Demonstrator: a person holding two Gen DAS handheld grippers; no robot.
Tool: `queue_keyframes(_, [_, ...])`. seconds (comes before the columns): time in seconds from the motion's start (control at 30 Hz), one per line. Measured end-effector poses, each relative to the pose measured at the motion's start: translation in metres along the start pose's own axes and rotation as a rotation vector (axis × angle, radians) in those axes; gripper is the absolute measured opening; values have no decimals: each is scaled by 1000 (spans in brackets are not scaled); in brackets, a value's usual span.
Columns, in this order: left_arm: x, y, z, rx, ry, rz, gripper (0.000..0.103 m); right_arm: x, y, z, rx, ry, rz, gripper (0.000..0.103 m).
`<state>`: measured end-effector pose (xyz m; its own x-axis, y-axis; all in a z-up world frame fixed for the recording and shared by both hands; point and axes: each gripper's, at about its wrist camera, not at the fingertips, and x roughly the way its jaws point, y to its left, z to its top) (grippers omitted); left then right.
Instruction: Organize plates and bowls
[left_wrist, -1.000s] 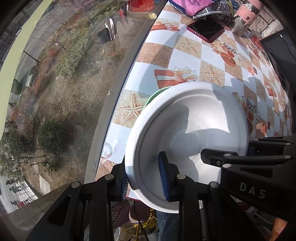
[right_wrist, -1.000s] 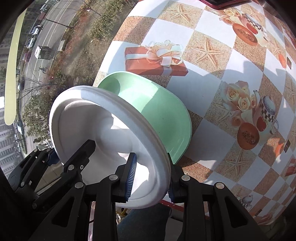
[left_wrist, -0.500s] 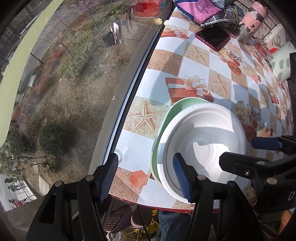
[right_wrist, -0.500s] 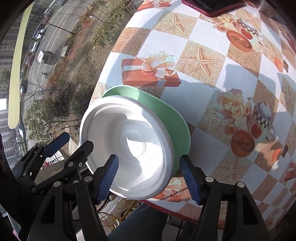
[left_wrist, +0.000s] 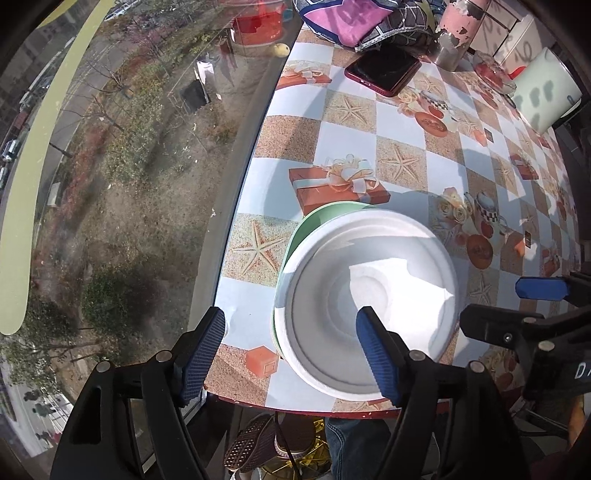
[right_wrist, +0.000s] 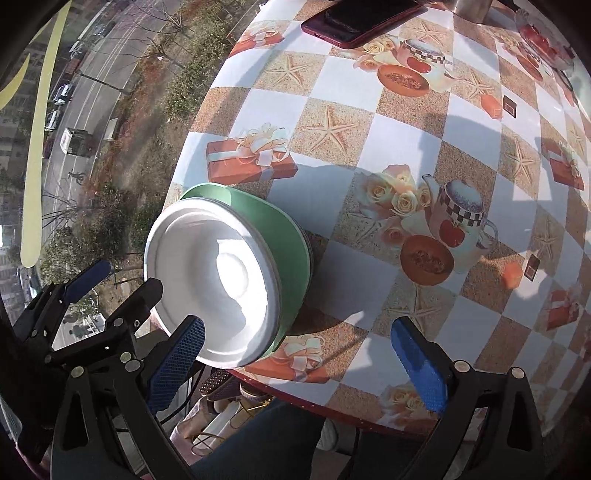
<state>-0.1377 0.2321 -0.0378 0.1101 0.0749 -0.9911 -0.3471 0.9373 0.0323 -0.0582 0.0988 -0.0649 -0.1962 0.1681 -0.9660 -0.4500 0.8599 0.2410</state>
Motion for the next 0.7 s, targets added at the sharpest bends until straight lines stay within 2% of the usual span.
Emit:
queue_keyframes(0.17, [1,-16,1,48,10,-6,77,-1,-23,-8,87,22,8,101])
queue_keyframes(0.33, [-4,-29,3,93,3,-12,77,-9,-30,-13,97,18,6,101])
queue_keyframes(0.53, [-20,-37,9,129,-63,-19,77,-15,-22,-2,72,-20,-15,101])
queue_keyframes(0.67, [-33,-37,11,142,-108,-88,79,-21,-15,1,39,-46,-33,101])
queue_keyframes(0.7, [-36,-39,11,152,-115,-75,81,-23,-13,2,29,-51,-34,101])
